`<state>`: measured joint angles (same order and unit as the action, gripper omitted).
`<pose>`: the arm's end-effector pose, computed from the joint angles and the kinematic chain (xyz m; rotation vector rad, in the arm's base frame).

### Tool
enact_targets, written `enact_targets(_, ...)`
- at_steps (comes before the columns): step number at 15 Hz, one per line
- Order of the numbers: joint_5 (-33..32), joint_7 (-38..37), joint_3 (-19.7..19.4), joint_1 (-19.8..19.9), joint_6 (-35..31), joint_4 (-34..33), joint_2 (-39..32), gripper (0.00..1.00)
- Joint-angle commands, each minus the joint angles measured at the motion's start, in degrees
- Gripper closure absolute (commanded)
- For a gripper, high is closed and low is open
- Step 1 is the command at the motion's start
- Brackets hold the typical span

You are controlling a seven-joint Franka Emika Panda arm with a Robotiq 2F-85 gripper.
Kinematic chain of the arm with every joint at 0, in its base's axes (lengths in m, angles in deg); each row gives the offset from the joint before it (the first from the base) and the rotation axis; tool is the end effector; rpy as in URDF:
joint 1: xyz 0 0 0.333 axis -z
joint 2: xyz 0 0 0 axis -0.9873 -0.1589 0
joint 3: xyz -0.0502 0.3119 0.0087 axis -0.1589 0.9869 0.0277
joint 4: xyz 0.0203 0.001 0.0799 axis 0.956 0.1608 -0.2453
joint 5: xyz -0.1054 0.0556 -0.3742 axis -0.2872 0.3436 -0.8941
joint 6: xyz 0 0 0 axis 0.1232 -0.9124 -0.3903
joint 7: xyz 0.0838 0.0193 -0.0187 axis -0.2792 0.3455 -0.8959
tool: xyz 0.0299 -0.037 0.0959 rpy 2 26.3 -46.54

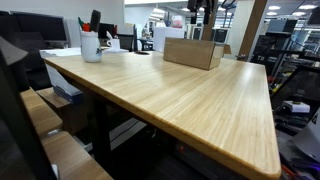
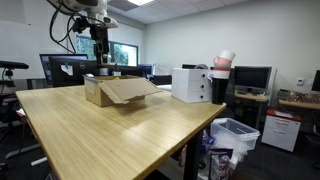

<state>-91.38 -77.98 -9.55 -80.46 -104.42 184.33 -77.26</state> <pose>0.4987 0.0320 0.5368 3.0121 -0.3999 0.0238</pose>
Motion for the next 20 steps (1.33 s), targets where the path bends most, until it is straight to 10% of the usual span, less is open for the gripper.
enact_targets(1,-1.15,0.19,-0.26,-0.09,1.23,-3.83,-5.19,0.00)
enact_targets(18,1.04,-1.11,-0.80,-4.77,-6.38,-10.26,-21.97,0.00)
enact_targets(19,1.34,-0.99,-1.51,-4.39,-5.94,-10.53,-21.62,0.25)
enact_targets(20,1.20,-1.58,-1.65,-4.64,-5.69,-10.71,-21.71,0.26)
